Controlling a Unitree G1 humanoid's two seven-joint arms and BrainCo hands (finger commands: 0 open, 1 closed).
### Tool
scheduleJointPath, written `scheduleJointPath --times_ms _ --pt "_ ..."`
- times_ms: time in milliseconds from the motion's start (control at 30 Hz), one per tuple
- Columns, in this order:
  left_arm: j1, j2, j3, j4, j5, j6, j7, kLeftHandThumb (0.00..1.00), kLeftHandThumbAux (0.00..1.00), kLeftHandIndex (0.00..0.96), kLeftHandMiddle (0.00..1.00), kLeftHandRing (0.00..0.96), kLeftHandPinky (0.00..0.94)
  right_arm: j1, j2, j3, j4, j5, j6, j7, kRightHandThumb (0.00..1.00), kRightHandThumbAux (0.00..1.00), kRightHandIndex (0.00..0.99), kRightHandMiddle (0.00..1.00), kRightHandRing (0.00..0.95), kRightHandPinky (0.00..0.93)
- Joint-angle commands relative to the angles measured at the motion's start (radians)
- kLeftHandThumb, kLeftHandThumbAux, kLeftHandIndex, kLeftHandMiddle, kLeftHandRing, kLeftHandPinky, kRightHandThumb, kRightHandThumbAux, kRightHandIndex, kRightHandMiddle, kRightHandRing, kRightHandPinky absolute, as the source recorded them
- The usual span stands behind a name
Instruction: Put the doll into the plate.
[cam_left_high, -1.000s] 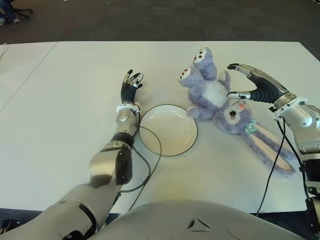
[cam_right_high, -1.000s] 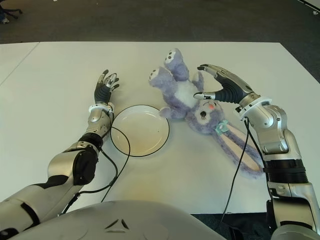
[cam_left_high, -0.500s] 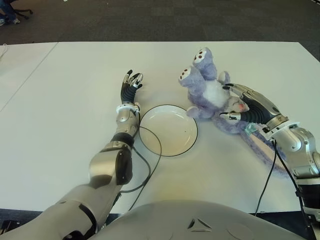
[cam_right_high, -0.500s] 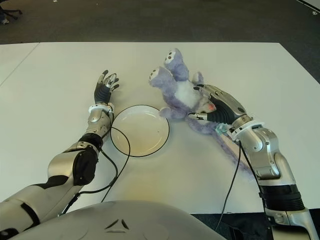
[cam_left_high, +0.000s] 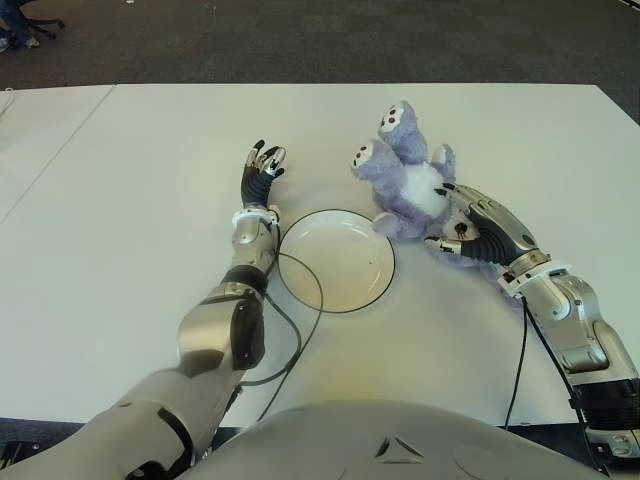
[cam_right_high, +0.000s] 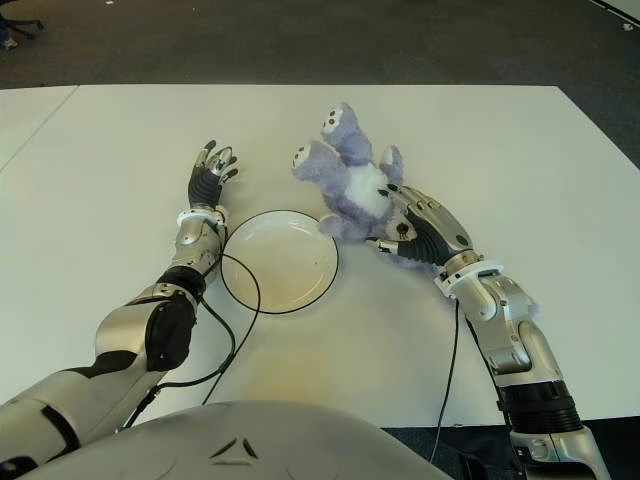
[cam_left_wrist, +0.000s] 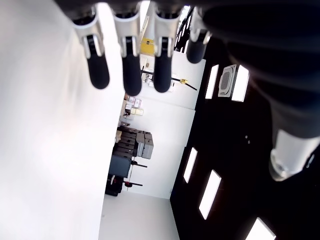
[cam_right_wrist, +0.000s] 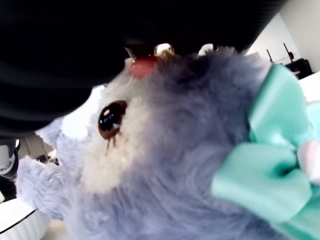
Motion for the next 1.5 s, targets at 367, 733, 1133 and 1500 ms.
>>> scheduleJointPath --times_ms 367,733,1133,1500 --pt "0.203 -0.012 0.014 0.124 -0.011 0.114 0.01 0.0 0.583 0.118 0.237 0.249 0.239 -0.083 0.028 0.11 0.251 -0.045 -0.045 -0.09 0.199 0.357 0.0 0.0 0.0 0.0" --pt "0.209 -0.014 0.026 0.122 -0.023 0.095 -0.014 0.0 0.568 0.113 0.226 0.239 0.234 -0.117 0.011 0.124 0.315 -0.032 -0.118 -0.149 0.199 0.373 0.0 0.0 0.012 0.179" --pt "0.21 -0.012 0.027 0.12 -0.024 0.098 -0.02 0.0 0.531 0.113 0.231 0.238 0.217 -0.129 0.056 0.125 0.323 -0.045 -0.156 -0.27 0.439 0.52 0.543 0.684 0.721 0.817" --pt "0.21 -0.013 0.048 0.119 -0.046 0.099 -0.037 0.0 0.542 0.131 0.244 0.254 0.248 -0.138 0.115 0.083 0.356 0.031 -0.257 -0.426 0.542 0.627 0.738 0.853 0.856 0.889"
